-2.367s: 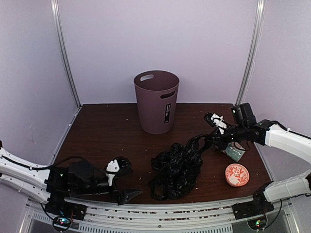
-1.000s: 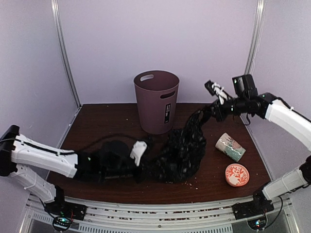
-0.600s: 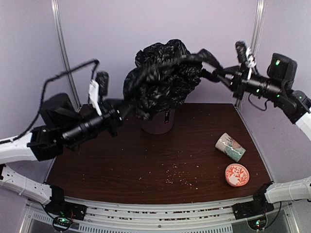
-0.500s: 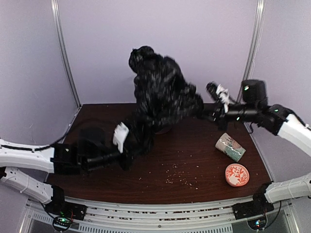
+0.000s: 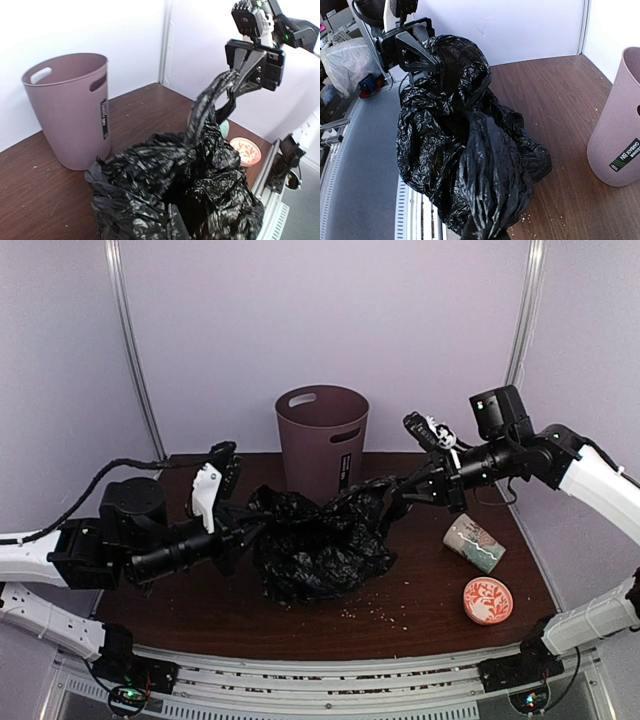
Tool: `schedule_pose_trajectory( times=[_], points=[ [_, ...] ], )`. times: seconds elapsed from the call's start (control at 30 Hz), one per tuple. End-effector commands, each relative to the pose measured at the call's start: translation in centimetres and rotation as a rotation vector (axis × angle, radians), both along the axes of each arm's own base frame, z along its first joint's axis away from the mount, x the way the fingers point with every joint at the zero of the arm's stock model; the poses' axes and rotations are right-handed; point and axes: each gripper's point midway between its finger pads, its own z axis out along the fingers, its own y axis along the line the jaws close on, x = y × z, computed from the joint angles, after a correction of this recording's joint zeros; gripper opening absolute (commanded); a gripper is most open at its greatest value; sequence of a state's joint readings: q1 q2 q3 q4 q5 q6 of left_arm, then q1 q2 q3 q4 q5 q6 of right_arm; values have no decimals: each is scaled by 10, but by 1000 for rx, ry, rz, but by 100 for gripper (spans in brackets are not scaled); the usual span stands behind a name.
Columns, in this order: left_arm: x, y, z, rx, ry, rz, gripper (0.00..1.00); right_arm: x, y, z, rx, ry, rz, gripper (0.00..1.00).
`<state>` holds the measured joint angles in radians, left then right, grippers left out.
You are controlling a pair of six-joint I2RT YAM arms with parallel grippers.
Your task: Put the trash bags into the trash bin
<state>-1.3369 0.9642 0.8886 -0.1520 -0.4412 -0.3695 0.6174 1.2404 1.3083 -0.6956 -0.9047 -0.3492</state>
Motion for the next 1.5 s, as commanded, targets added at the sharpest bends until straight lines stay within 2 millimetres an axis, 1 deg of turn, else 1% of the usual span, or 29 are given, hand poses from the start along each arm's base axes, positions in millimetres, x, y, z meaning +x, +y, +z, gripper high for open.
schedule_pose_trajectory(
  times=[0.0,0.13,0.2,0.27,0.37,0.47,0.53,0.6,0.63,0.67,0.7,0.73,0.77,0.83,0.9,0.97,1.0,1.07,1.1,1.13,1.17,1.2,1.23,1.27,1.3,1.37,1.4,1.43,1.47],
  points=[
    [16,13,5,66,31,122,0,15,15,11,35,174,-12,0],
    [33,19,6,125,94,172,0,58,12,48,137,186,-158,0],
    [38,16,10,132,105,152,0,86,1,56,176,190,-280,0],
    [41,5,11,147,102,124,0,108,-14,48,184,223,-373,0],
    [42,-23,13,156,86,47,0,130,-42,22,180,317,-470,0],
    [48,-54,20,149,66,-21,0,135,-68,7,179,382,-516,0],
    [59,-74,35,109,42,-43,0,136,-87,10,185,371,-544,0],
    [74,-95,41,85,37,-69,0,138,-105,13,179,343,-619,0],
    [88,-109,30,102,54,-69,0,142,-115,14,179,328,-664,0],
    [95,-115,36,87,51,-69,0,147,-125,13,179,316,-724,0],
    [106,-130,22,106,72,-78,0,151,-135,7,174,311,-786,0],
    [113,-141,15,110,87,-95,0,156,-145,-2,162,316,-845,0],
    [120,-153,15,104,95,-109,0,162,-155,-10,150,314,-906,0],
    [138,-173,-1,127,135,-129,0,171,-171,-24,138,347,-980,0],
    [152,-191,-11,141,166,-154,0,181,-183,-38,113,377,-1022,0],
    [171,-206,-14,145,177,-166,0,194,-189,-43,100,387,-1037,0],
    [186,-209,-12,143,167,-149,0,203,-190,-41,99,377,-1036,0],
    [226,-209,-7,143,109,-57,0,226,-191,-34,103,343,-1038,0],
    [244,-208,3,122,59,-22,0,240,-190,-27,114,319,-1033,0],
    [259,-209,12,102,2,-10,0,252,-191,-14,138,284,-1030,0],
    [268,-211,26,76,-66,-3,0,263,-194,5,171,245,-1029,0],
    [273,-212,45,65,-145,6,0,268,-196,28,208,206,-1021,0],
    [272,-211,71,37,-227,14,0,267,-197,60,253,145,-1008,0],
    [268,-207,97,-4,-277,25,0,258,-196,96,299,66,-990,0],
    [256,-203,128,-52,-335,24,0,241,-193,136,358,-36,-951,0],
    [217,-190,192,-109,-505,41,0,183,-188,211,446,-291,-877,0],
    [180,-174,240,-139,-643,72,0,150,-186,235,468,-415,-849,0],
    [145,-167,265,-128,-780,100,0,110,-186,263,500,-562,-813,0],
    [107,-159,287,-143,-930,137,0,86,-184,266,467,-618,-787,0]
  ],
)
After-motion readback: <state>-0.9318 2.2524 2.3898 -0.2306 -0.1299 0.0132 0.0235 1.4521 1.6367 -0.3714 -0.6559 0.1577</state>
